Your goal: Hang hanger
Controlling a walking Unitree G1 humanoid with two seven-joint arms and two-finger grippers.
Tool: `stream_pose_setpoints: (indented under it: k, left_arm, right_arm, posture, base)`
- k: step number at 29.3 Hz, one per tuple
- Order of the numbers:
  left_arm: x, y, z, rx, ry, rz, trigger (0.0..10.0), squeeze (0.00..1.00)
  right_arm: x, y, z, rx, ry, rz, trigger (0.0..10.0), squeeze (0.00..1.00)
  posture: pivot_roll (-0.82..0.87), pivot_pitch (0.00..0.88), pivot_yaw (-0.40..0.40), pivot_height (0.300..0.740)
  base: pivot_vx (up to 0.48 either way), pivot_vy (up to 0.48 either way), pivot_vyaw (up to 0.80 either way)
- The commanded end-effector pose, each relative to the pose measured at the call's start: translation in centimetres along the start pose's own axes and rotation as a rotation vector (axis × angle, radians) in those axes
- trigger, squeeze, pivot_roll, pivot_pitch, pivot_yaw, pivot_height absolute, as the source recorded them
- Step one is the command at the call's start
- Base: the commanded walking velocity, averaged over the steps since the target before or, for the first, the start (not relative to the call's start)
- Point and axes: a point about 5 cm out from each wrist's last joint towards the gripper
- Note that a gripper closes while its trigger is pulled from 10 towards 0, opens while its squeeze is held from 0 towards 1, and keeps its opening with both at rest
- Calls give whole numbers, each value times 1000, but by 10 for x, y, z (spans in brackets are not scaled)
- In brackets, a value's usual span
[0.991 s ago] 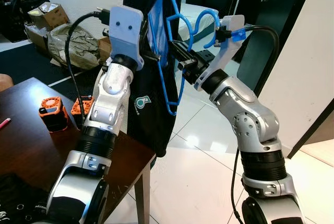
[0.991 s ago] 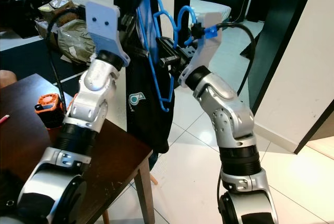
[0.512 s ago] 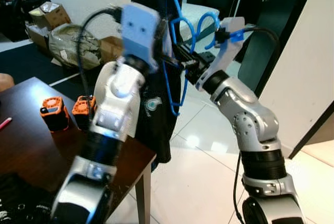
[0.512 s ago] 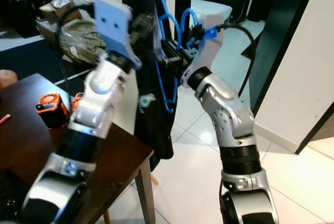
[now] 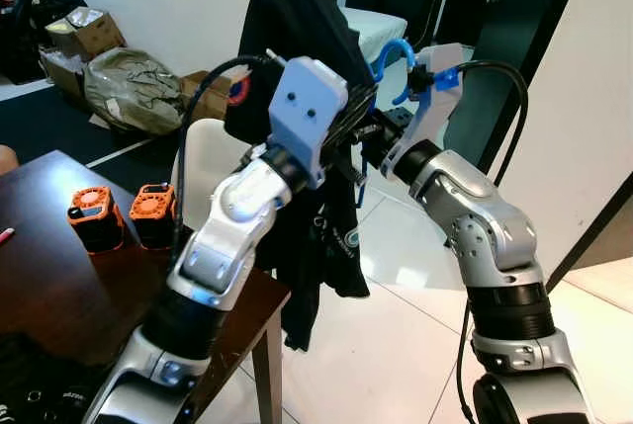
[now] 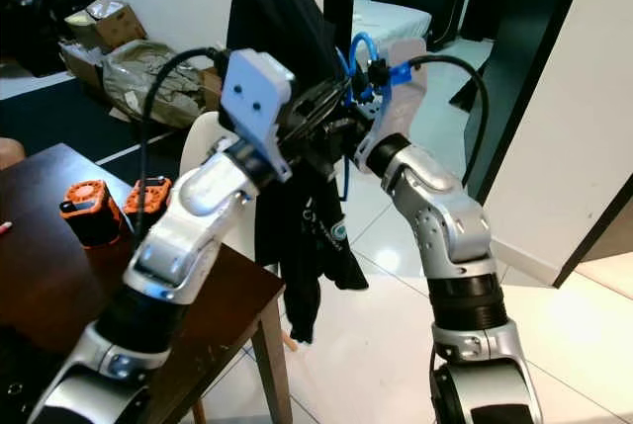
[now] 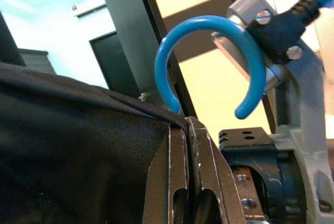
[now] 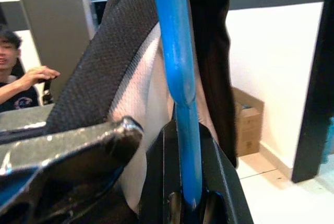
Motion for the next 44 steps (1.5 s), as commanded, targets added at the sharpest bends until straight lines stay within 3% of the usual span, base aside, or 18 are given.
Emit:
stream_pose_setpoints:
  k: [1, 5, 7, 8, 10, 13, 21, 26, 28, 29, 30, 31, 32, 34, 35, 39, 44]
  left_arm:
    - [-35, -2, 14, -73, 20, -222, 0, 0]
    - [-28, 6, 15, -55, 12, -229, 0, 0]
    - [-15, 20, 14, -17, -7, -245, 0, 0]
    - [-15, 20, 14, -17, -7, -245, 0, 0]
    - [2, 34, 10, 41, -63, -238, 0, 0]
    - [11, 41, 10, 74, -90, -232, 0, 0]
    - [22, 44, 11, 102, -132, -186, 0, 0]
    - [21, 42, 14, 95, -122, -191, 0, 0]
    - [0, 39, 16, 71, -76, -265, 0, 0]
    - [0, 39, 16, 71, -76, -265, 0, 0]
    - [-8, 38, 15, 76, -70, -291, 3373, 0]
    - [-8, 38, 15, 76, -70, -291, 3373, 0]
    - [-13, 39, 11, 95, -75, -306, 8902, 0]
    - [-13, 39, 11, 95, -75, -306, 8902, 0]
    - [-16, 42, 7, 123, -80, -332, 10000, 1000]
    - [-21, 57, 5, 158, -39, -461, 10000, 1000]
    - [-16, 60, 8, 153, -35, -469, 10000, 1000]
  right_arm:
    - [-1, -4, 6, -25, 11, -25, 10000, 0]
    - [-3, -4, 6, -26, 14, -19, 10000, 0]
    - [-7, -1, 7, -27, 20, -14, 10000, 0]
    - [-7, -1, 7, -27, 20, -14, 10000, 0]
    - [-15, 2, 10, -33, 30, -27, 10000, 0]
    - [-20, 5, 12, -39, 36, -43, 10000, 0]
    - [-22, 7, 13, -42, 42, -44, 10000, 0]
    - [-21, 7, 12, -42, 44, -35, 10000, 0]
    - [-16, 7, 11, -43, 40, 2, 10000, 0]
    - [-16, 7, 11, -43, 40, 2, 10000, 0]
    - [-14, 6, 11, -46, 39, 19, 10000, 0]
    - [-14, 6, 11, -46, 39, 19, 10000, 0]
    - [-13, 6, 12, -49, 38, 32, 10000, 0]
    - [-13, 6, 12, -49, 38, 32, 10000, 0]
    - [-11, 6, 13, -57, 35, 49, 10000, 0]
    - [-8, 7, 17, -78, 32, 80, 10000, 0]
    - [-9, 8, 19, -83, 35, 85, 10000, 0]
  posture:
    - [-21, 0, -44, 740]
    - [-21, 0, -44, 740]
    - [-20, 0, -47, 740]
    - [-20, 0, -47, 740]
    - [-18, 0, -48, 740]
    - [-12, 0, -48, 740]
    - [-11, 0, -47, 740]
    - [-11, 0, -47, 740]
    - [-12, 0, -47, 740]
    - [-12, 0, -47, 740]
    - [-10, 0, -47, 740]
    - [-10, 0, -47, 740]
    - [-10, 0, -48, 740]
    - [-10, 0, -48, 740]
    - [-7, 0, -48, 740]
    - [-5, 0, -48, 740]
    - [-5, 0, -48, 740]
  base:
    - [0, 0, 0]
    - [0, 0, 0]
    - [0, 0, 0]
    - [0, 0, 0]
    - [0, 0, 0]
    - [0, 0, 0]
    - [0, 0, 0]
    - [0, 0, 0]
    - [0, 0, 0]
    - [0, 0, 0]
    - [0, 0, 0]
    - [0, 0, 0]
    - [0, 0, 0]
    - [0, 0, 0]
    - [0, 0, 0]
    - [0, 0, 0]
    - [0, 0, 0]
Point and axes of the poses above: a point about 5 cm out from each wrist's last joint towards the gripper, its own y axis pointing back from the gripper into the wrist, its own z axis along the axis of the wrist's last joint, x = y × z, and after that the axes turned 13 degrees about -y, right-handed
